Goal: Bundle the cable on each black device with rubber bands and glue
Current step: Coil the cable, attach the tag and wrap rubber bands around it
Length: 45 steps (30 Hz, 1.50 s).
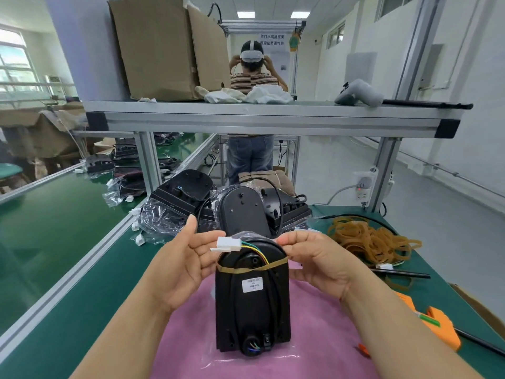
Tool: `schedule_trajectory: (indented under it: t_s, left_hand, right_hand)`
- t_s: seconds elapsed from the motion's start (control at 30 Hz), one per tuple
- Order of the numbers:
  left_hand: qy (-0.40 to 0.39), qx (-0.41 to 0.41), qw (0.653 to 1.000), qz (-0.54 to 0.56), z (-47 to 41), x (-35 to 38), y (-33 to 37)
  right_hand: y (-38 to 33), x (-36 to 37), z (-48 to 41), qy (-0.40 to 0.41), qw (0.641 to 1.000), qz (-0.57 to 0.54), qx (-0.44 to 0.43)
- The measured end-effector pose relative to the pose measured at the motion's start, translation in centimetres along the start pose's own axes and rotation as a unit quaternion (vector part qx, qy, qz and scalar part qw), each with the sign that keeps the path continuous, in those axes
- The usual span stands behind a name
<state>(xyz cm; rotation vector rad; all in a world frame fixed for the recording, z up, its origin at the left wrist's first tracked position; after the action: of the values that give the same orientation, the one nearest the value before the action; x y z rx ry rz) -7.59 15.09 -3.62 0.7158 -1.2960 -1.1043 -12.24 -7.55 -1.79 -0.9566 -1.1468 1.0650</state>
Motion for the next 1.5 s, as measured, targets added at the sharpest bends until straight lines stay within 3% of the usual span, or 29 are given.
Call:
schedule_trajectory:
  t_s: [0.1,0.23,0.4,0.47,0.57,0.63,0.7,0.83,0.93,0.97,1.07,1.17,1.27,1.33,1.4,1.5]
  left_hand:
    - [0.026,-0.074,0.993,0.087,-0.2,-0.6,-1.0]
    - [0.017,-0.066,0.99,0.124,-0.1,-0.7,-1.6]
    - [0.004,-0.005,0.999,0.046,0.2,-0.5,-1.8]
    - [-0.002,0.022,1.0,-0.014,0.4,-0.4,-1.9]
    - [0.017,0.092,0.987,-0.129,0.7,-0.7,-1.9]
    - [0.071,0.164,0.96,-0.214,0.9,-1.4,-1.8]
    - [0.078,0.231,0.924,-0.294,1.2,-1.8,-2.0]
    - [0.01,0.357,0.828,-0.432,2.5,-0.6,-2.1]
    - [-0.097,0.412,0.796,-0.433,3.6,1.3,-1.8]
    - [-0.091,0.429,0.78,-0.447,3.8,2.1,-1.3]
    - [-0.078,0.399,0.824,-0.394,4.3,3.8,0.1]
    - [-0.064,0.427,0.816,-0.383,4.7,4.4,0.2]
    - [-0.035,0.338,0.905,-0.256,4.5,3.7,0.1]
    - [0.031,0.306,0.917,-0.255,3.9,3.0,0.4]
    - [0.093,0.266,0.922,-0.265,3.3,2.2,0.8]
    - [0.104,0.161,0.938,-0.291,2.3,1.3,0.3]
  right_hand:
    - [0.0,0.1,0.2,0.004,1.0,0.005,-0.016]
    - [0.0,0.5,0.4,-0.029,0.998,0.045,-0.046]
    - [0.6,1.2,0.8,-0.082,0.984,0.113,-0.113]
    - [0.9,1.4,0.3,-0.054,0.979,0.14,-0.135]
    - [1.2,1.4,-0.8,0.006,0.984,0.095,-0.147]
    - [1.4,1.1,-1.6,0.055,0.986,0.065,-0.141]
    - [1.6,0.5,-2.3,0.092,0.991,0.018,-0.1]
    - [2.1,-0.2,-2.8,0.11,0.994,-0.004,0.003]
    - [3.1,0.0,-2.8,0.112,0.99,-0.026,0.086]
    - [3.2,0.0,-2.7,0.114,0.987,-0.023,0.11]
    - [3.2,0.0,-2.3,0.092,0.987,0.008,0.134]
    - [3.3,-1.2,-2.3,0.121,0.983,0.094,0.102]
    - [3.3,-1.9,-2.4,0.123,0.975,0.161,0.09]
    - [2.8,-2.3,-2.5,0.114,0.971,0.195,0.079]
    - [2.0,-3.5,-2.9,0.168,0.958,0.226,0.045]
    - [1.6,-6.2,-3.4,0.247,0.928,0.277,-0.015]
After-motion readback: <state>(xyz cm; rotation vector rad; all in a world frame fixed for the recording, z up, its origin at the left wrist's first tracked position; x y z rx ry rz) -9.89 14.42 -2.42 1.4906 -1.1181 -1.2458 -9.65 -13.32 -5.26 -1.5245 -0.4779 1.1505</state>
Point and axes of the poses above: each hand's wrist, its own z-axis away from the middle knuckle, its own x-axis out of the palm, y = z × x, the point moved 3 cm from there along -z, towards the middle knuckle, and after that the axes turned 14 degrees about y, right-handed, at the moved point
